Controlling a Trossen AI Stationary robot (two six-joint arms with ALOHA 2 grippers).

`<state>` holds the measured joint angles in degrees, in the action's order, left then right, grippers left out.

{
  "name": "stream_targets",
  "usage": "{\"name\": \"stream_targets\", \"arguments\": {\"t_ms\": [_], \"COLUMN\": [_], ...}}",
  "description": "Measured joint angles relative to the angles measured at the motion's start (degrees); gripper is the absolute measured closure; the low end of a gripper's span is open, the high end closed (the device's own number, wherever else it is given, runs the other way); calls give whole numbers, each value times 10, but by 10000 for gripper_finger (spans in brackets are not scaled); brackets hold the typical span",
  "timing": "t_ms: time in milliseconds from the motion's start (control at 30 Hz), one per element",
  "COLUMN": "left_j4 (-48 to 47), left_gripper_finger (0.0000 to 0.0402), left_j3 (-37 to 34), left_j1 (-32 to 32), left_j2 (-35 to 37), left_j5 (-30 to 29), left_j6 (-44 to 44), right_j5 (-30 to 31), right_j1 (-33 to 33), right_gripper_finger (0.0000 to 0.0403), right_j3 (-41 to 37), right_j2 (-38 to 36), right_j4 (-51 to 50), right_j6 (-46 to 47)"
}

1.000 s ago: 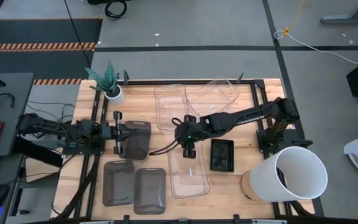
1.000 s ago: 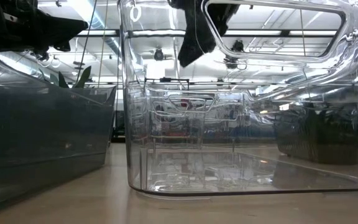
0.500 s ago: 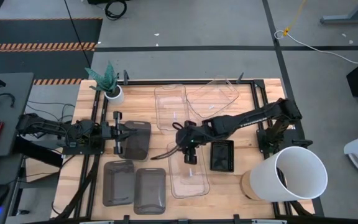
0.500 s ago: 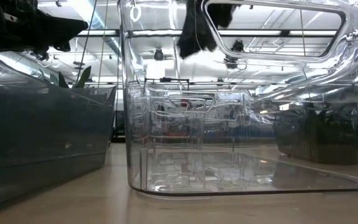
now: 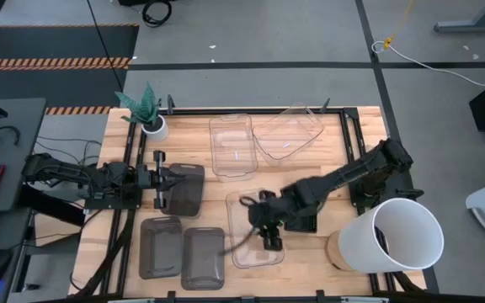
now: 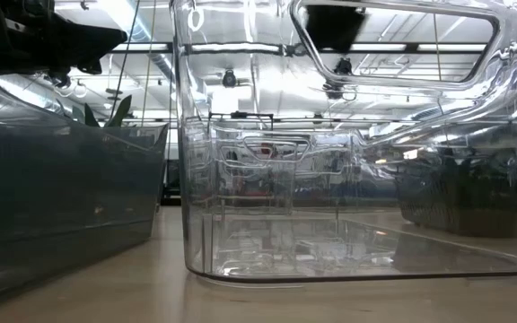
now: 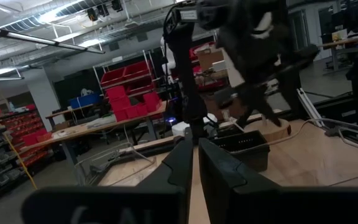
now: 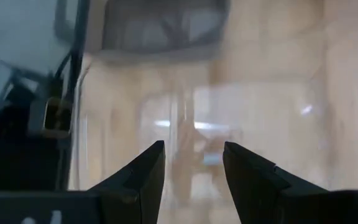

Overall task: Stack baskets by color
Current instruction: Stack the bottom transparent bin on the top left transparent bin

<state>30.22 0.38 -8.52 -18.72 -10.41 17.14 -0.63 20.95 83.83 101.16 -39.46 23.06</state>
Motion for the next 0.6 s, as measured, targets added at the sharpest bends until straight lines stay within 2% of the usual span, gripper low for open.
{"name": "stream_targets", "arguments": {"t_ms": [133, 367, 600], "left_j4": [0, 0, 0], "left_gripper_finger": [372, 368, 370], "left_j3": [0, 0, 0], "left_j1": [0, 0, 0], "left_j2": [0, 0, 0], "left_j5": [0, 0, 0], "left_j6": [0, 0, 0], "right_j5": [56, 85, 71], "right_j1": [31, 63, 85], "right_gripper_finger": [234, 234, 234], "right_j3": [0, 0, -29], "right_j2": [-5, -20, -17], "right_j4": [-52, -104, 0], "right_j6": [44, 81, 72]}}
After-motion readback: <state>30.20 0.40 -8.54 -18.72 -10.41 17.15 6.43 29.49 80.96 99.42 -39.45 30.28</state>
